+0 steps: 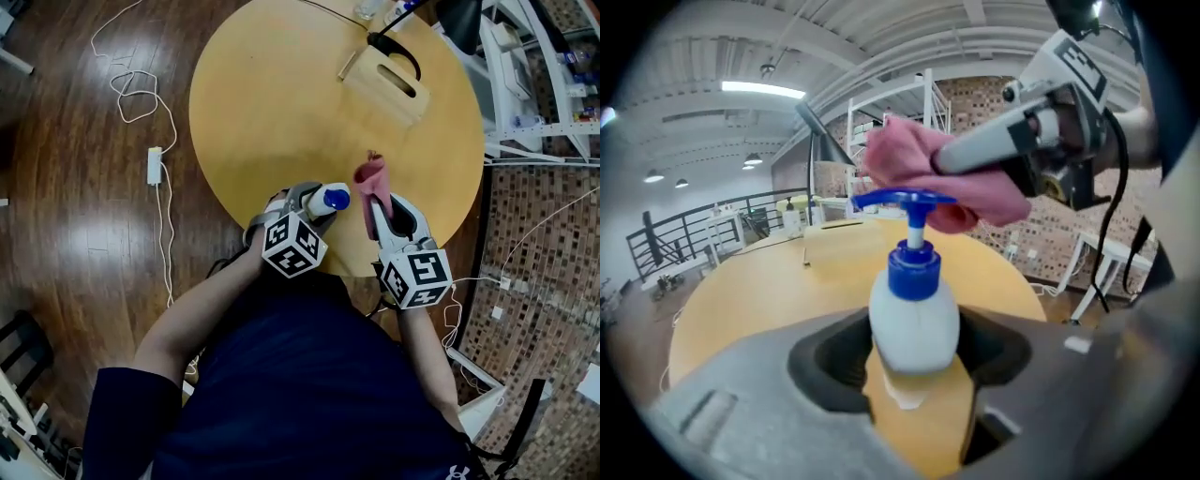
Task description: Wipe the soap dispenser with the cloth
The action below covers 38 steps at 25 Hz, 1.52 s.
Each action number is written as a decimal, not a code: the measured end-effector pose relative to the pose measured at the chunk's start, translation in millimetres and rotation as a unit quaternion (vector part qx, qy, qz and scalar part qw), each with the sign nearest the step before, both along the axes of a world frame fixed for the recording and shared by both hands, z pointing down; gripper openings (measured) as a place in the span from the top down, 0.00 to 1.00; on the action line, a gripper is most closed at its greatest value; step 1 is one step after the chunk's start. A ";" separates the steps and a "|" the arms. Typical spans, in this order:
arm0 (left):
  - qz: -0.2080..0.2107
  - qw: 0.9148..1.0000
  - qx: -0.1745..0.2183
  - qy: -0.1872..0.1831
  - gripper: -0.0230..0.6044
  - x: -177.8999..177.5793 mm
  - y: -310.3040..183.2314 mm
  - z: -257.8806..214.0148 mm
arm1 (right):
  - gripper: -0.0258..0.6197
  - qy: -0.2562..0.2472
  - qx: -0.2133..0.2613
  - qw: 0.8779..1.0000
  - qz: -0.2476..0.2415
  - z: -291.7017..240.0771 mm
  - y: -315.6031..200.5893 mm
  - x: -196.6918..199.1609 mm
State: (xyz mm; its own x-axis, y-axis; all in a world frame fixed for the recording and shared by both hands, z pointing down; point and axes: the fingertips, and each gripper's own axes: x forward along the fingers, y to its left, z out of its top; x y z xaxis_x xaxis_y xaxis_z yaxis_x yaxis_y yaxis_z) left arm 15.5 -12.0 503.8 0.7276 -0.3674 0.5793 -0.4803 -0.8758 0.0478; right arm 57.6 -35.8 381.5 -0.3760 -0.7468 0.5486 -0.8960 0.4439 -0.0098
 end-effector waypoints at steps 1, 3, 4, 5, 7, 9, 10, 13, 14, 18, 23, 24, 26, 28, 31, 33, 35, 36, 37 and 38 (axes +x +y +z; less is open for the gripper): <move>0.003 1.000 0.002 0.002 0.54 -0.5 -1.1 -0.2 | 0.84 -0.003 0.018 1.000 -0.008 -11.4 -3.9 -11.1; 0.004 1.000 0.004 0.006 0.54 -1.4 -2.3 0.4 | 0.84 -0.003 0.038 0.999 -0.035 -19.9 -8.5 -39.9; 0.003 1.000 0.004 0.007 0.54 -0.9 -2.4 0.8 | 0.84 -0.001 0.038 0.998 -0.048 -16.2 -8.6 -52.1; 0.002 1.000 0.004 0.008 0.54 0.4 -2.1 0.9 | 0.84 0.000 0.035 0.998 -0.057 -9.5 -7.2 -60.2; 0.003 1.000 0.003 0.007 0.54 4.8 0.1 0.0 | 0.84 -0.005 0.030 0.998 -0.054 2.7 -1.5 -61.3; 0.007 1.000 0.009 0.005 0.54 9.7 3.1 -2.0 | 0.84 -0.024 0.032 0.999 -0.027 5.2 3.3 -46.9; 0.010 1.000 0.015 0.005 0.54 11.6 4.1 -2.9 | 0.84 -0.034 0.028 0.999 -0.009 5.7 4.3 -37.1; 0.011 1.000 0.027 0.003 0.54 10.4 4.1 -3.0 | 0.84 -0.027 0.005 0.999 0.033 10.4 3.0 -13.2; 0.007 1.000 0.025 0.005 0.55 8.6 3.2 -2.4 | 0.84 -0.017 0.004 0.999 0.040 9.1 1.7 -8.8; 0.010 1.000 0.004 0.017 0.54 6.3 0.6 -2.1 | 0.84 -0.008 0.046 0.999 0.024 -18.7 -2.6 -21.7; 0.010 1.000 0.004 0.013 0.55 3.9 -1.1 -3.0 | 0.84 0.020 0.041 0.998 -0.042 -0.7 3.6 -56.9; 0.010 1.000 0.004 0.012 0.55 5.2 -0.6 -3.0 | 0.84 0.009 0.038 0.999 -0.033 2.7 4.7 -50.7; 0.011 1.000 0.005 0.013 0.55 8.4 -0.2 -2.9 | 0.84 -0.002 0.023 1.000 0.003 10.1 6.1 -26.3; 0.011 1.000 0.005 0.015 0.55 8.7 -0.5 -1.7 | 0.84 0.013 -0.005 0.999 0.043 25.5 7.6 3.4; 0.012 1.000 0.004 0.015 0.55 6.6 -0.6 -1.2 | 0.84 -0.012 -0.006 0.998 0.062 17.5 5.1 16.6; 0.012 1.000 0.005 0.015 0.55 5.4 -1.9 -2.1 | 0.84 -0.039 0.024 0.999 0.028 -9.6 0.0 -8.2; 0.010 1.000 0.003 0.015 0.55 3.0 -2.1 -1.8 | 0.84 -0.030 0.036 0.999 -0.027 -20.5 0.4 -43.4; 0.009 1.000 0.002 0.014 0.55 2.4 -1.9 -1.7 | 0.84 -0.016 0.033 0.998 -0.049 -16.7 2.8 -56.2; 0.009 1.000 0.002 0.013 0.55 2.7 -1.6 -1.9 | 0.84 -0.006 0.028 0.998 -0.061 -9.6 5.3 -62.8; 0.009 1.000 0.002 0.012 0.55 3.9 -1.3 -2.3 | 0.84 -0.007 0.024 0.998 -0.061 -2.9 7.1 -62.9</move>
State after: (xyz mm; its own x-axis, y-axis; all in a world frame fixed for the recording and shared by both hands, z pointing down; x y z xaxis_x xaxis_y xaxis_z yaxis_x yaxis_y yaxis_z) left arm 19.4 -13.3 501.5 0.7481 -0.3565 0.5597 -0.4633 -0.8844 0.0560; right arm -5.3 -28.6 378.6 -0.4728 -0.7197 0.5084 -0.8351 0.5502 0.0023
